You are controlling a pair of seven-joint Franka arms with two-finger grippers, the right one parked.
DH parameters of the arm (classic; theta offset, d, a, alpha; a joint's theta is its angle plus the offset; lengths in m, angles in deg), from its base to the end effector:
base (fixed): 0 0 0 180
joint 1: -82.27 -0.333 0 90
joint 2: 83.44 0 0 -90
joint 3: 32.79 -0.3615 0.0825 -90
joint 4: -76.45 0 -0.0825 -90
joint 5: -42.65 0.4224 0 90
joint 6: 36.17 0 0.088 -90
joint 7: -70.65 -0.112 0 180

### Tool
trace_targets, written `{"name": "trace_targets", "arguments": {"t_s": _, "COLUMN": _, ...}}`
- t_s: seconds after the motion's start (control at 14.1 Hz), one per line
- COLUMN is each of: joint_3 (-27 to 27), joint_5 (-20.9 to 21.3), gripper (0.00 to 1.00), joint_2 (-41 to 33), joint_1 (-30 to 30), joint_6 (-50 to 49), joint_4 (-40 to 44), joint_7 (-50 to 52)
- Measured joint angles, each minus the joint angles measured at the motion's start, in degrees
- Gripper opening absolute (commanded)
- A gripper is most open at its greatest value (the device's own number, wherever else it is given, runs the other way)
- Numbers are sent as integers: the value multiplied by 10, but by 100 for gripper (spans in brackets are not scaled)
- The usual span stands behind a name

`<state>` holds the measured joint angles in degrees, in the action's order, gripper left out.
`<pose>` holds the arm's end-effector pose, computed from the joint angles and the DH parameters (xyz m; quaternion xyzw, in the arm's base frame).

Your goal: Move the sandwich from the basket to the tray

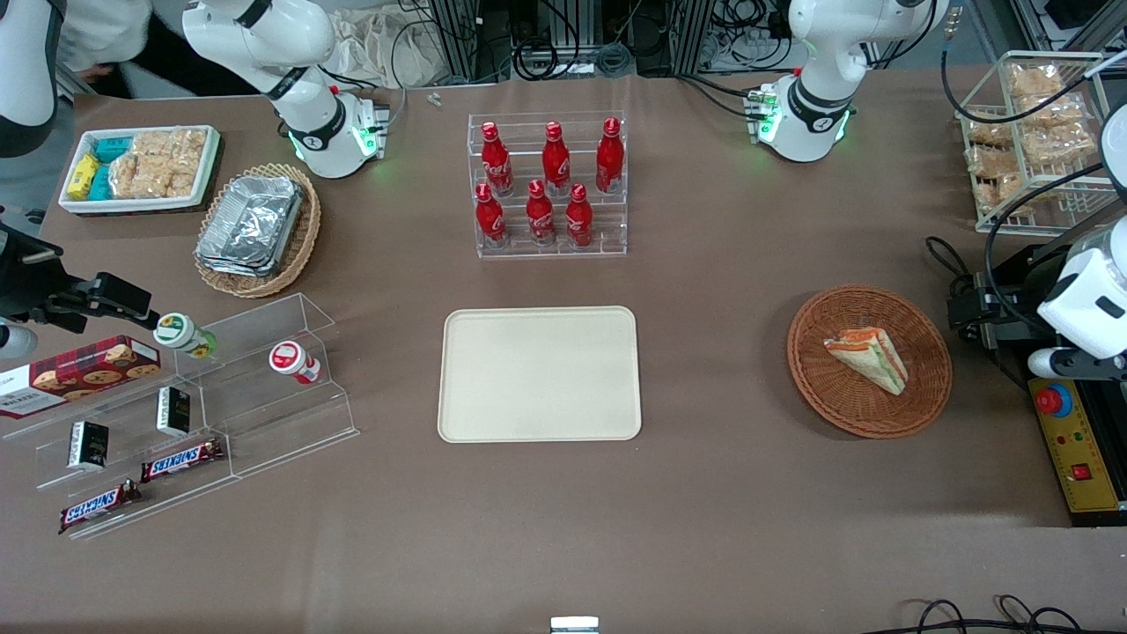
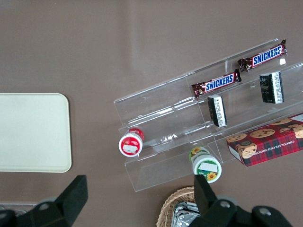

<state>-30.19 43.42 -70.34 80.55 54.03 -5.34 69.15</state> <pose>0.6687 -0.0053 0.5939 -0.9990 0.0207 0.0408 0.0013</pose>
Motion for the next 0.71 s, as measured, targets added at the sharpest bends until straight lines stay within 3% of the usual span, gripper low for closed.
{"name": "trace_targets", "arguments": {"t_s": 0.71, "joint_3": 0, "joint_5": 2, "gripper": 100, "joint_2": 0, "joint_1": -1, "joint_6": -4, "joint_4": -4, "joint_7": 2}}
